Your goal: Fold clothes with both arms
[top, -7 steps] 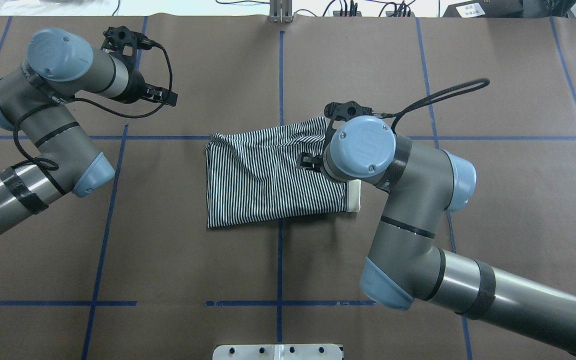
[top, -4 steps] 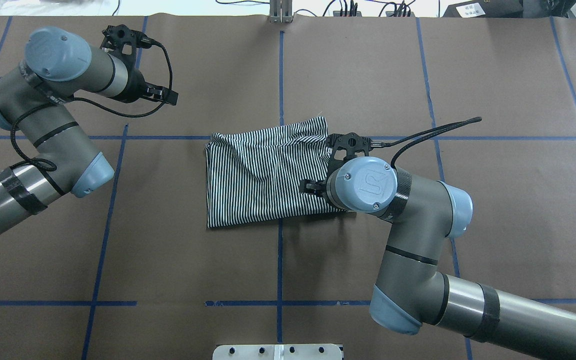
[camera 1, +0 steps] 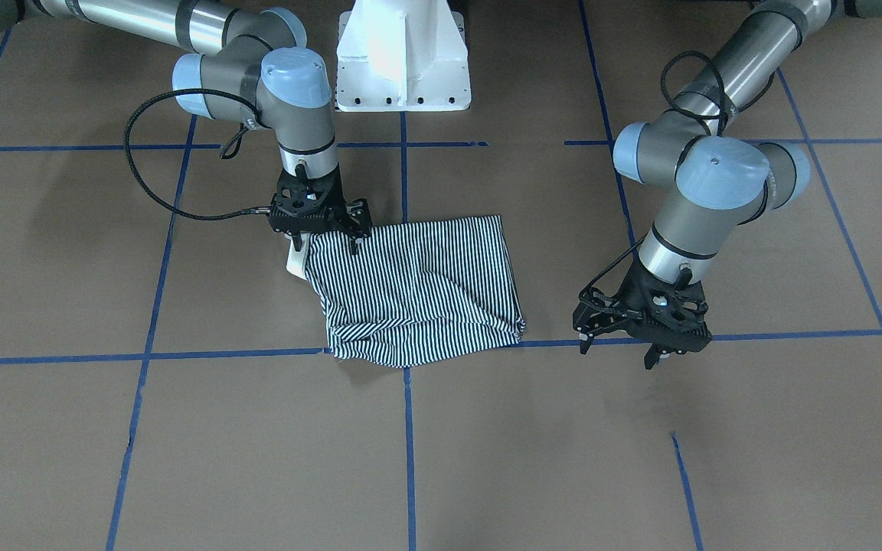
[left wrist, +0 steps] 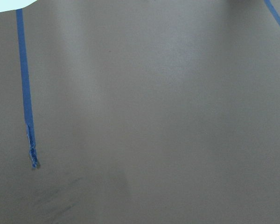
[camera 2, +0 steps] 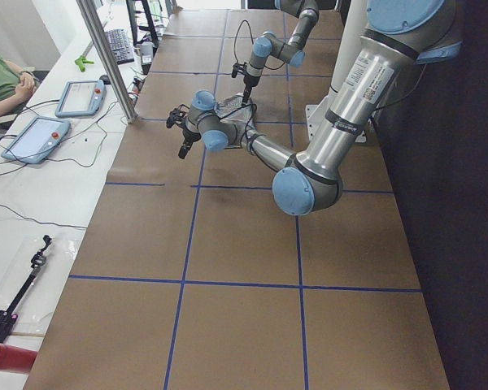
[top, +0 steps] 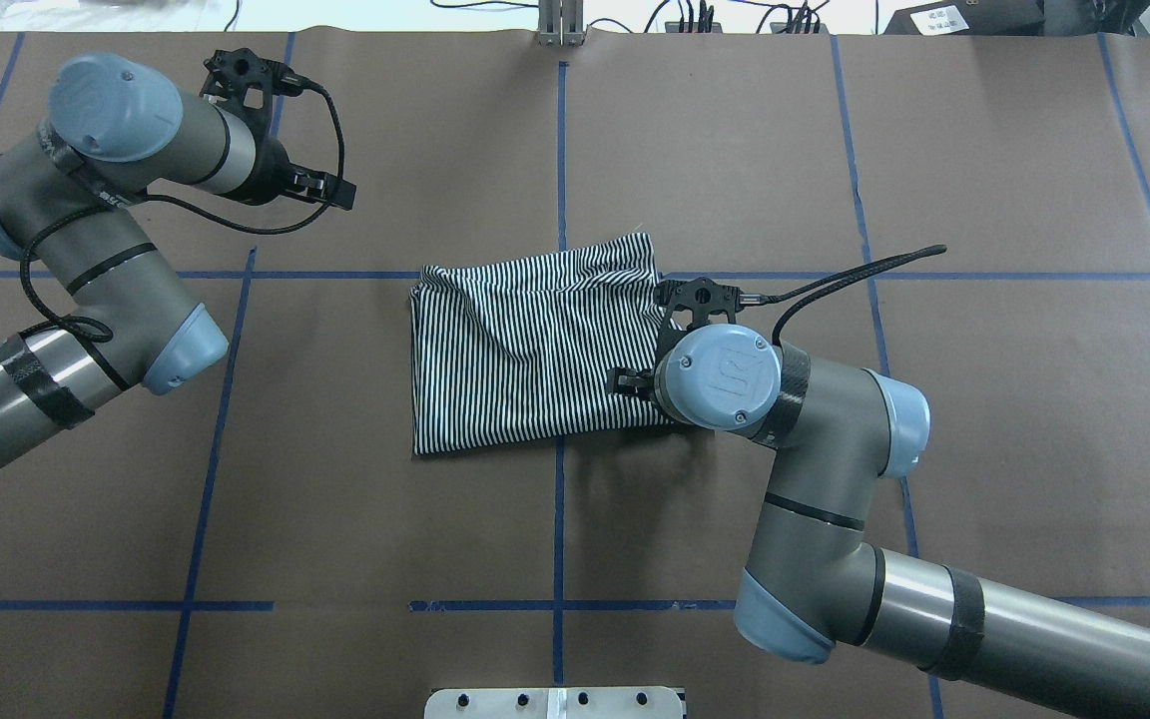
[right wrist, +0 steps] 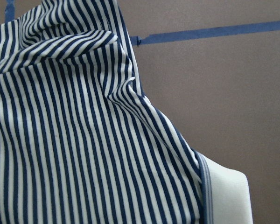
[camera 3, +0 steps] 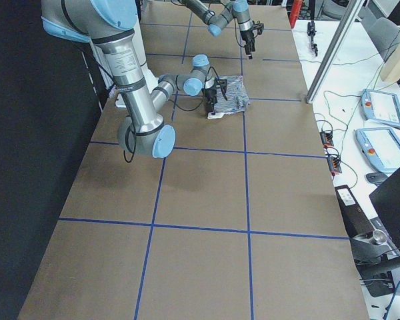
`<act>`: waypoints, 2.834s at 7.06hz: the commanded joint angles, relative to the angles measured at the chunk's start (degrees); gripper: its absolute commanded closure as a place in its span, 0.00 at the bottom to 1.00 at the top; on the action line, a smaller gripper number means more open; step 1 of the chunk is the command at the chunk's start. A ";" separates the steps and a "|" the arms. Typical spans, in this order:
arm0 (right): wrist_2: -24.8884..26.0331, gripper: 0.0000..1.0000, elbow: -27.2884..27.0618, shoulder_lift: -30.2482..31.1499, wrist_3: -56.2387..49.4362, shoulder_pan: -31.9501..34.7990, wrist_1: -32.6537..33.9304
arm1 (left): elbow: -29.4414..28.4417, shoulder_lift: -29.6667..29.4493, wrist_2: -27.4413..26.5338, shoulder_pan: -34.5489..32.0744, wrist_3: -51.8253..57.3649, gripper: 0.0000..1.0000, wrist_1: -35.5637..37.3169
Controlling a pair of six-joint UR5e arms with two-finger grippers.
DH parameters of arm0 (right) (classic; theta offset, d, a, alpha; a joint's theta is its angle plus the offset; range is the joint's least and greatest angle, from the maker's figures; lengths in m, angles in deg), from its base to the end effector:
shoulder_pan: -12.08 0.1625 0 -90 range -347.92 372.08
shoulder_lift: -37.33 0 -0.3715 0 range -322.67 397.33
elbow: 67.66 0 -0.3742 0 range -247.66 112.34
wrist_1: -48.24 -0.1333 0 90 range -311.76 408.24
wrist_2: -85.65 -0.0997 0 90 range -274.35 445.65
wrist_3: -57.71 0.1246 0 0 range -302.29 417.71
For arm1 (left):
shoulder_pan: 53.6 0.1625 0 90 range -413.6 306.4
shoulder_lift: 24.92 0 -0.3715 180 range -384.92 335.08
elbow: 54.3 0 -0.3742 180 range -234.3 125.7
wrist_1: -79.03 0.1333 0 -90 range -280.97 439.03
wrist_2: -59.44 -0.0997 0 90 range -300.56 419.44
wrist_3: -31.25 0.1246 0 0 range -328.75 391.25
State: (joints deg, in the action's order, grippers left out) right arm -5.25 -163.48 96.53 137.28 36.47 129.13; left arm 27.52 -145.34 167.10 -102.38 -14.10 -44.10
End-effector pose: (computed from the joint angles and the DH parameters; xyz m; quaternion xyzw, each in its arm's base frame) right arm -0.5372 -0.3878 0.2740 0.1094 -0.3729 0.1089 0.9149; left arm 0.3821 -0.5810 0.3267 0.2410 0.4137 0.0397 0.8770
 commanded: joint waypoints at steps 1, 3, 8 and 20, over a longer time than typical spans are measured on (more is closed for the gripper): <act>0.02 0.00 0.37 -0.31 0.32 -0.05 -0.99 | 0.27 0.09 0.00 0.00 0.00 0.00 0.00; -0.24 0.00 -0.42 -0.83 0.24 0.39 -0.99 | 0.36 0.09 0.00 0.00 0.00 0.00 0.00; -16.57 0.00 -9.61 1.35 -12.97 14.69 9.84 | 13.16 8.85 1.13 -0.09 0.35 0.00 0.79; -39.27 0.00 -9.39 45.57 -84.49 64.29 11.66 | 10.94 24.17 21.82 -28.75 29.82 0.00 4.12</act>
State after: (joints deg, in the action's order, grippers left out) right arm -44.23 -173.39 141.93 52.72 100.48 140.79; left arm 42.54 -121.76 182.31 -123.73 11.05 -41.01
